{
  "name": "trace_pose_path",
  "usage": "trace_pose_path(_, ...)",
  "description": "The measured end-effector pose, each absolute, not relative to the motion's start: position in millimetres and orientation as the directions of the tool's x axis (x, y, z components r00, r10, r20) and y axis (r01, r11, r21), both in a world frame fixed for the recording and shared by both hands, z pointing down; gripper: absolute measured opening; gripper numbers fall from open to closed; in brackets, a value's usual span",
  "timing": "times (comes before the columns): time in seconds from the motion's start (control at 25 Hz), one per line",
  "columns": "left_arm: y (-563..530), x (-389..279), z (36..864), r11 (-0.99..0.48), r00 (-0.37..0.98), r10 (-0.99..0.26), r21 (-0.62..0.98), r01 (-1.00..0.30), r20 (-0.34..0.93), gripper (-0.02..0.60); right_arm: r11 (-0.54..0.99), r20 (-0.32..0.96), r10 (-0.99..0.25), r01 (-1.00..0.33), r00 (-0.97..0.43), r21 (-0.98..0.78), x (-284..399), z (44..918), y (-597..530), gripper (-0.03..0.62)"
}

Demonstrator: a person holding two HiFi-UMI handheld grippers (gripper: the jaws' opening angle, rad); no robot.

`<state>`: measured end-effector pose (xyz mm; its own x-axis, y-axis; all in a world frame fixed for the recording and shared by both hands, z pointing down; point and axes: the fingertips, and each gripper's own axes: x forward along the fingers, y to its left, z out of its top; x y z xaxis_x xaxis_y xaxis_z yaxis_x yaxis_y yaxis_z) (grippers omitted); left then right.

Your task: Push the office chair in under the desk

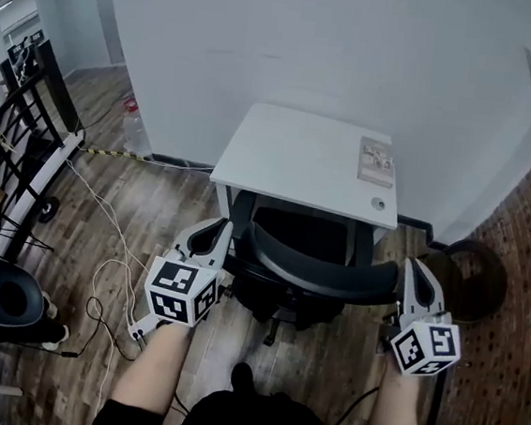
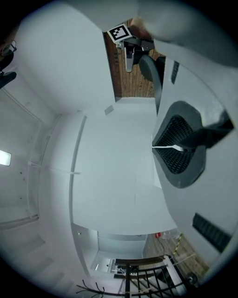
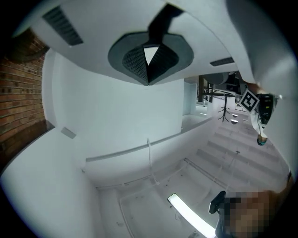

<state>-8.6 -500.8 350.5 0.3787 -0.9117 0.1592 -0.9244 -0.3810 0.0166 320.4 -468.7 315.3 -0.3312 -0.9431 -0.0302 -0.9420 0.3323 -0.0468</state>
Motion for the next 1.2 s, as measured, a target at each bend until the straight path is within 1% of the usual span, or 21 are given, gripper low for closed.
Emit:
trace_pose_path(0.12,-515,-17,336,-0.381,0.379,-0.916,0.014,-0.925,0.131,0.012,0.282,-0.046,-0.959,-0.959,-0.281,-0.020,307,309,-481,0.003)
trace_pose_path(0.24,-515,-17,324,-0.395,0.399,-0.912,0.058,-0.917,0.099,0.012,0.248,-0.041,-0.968,-0.969,-0.248,0.013,291,304,-481,0.003)
trace_pose_path(0.36,-507,-4,320,-0.425,0.430,-0.899,0.073,-0.902,0.086,0.012,0.220,-0.022,-0.975,-0.975,-0.221,0.039,286,305,-474,0.003)
trace_pose_path(0.52,-492,18,323,-0.432,0.434,-0.896,0.038,-0.901,0.093,0.012,0.209,-0.010,-0.978,-0.978,-0.209,0.025,285,310,-464,0.003)
trace_pose_path(0.68,-481,38,327,-0.405,0.404,-0.908,0.015,-0.914,0.107,0.012,0.229,0.008,-0.973,-0.973,-0.229,0.016,292,315,-454,0.003)
trace_pose_path(0.88,-478,48,327,-0.348,0.347,-0.932,0.012,-0.938,0.105,0.012,0.273,0.011,-0.962,-0.962,-0.273,0.007,300,319,-458,0.003)
trace_pose_path(1.2,-470,83,323,-0.351,0.348,-0.930,-0.010,-0.936,0.116,0.012,0.337,0.016,-0.941,-0.941,-0.337,-0.010,310,324,-459,0.003)
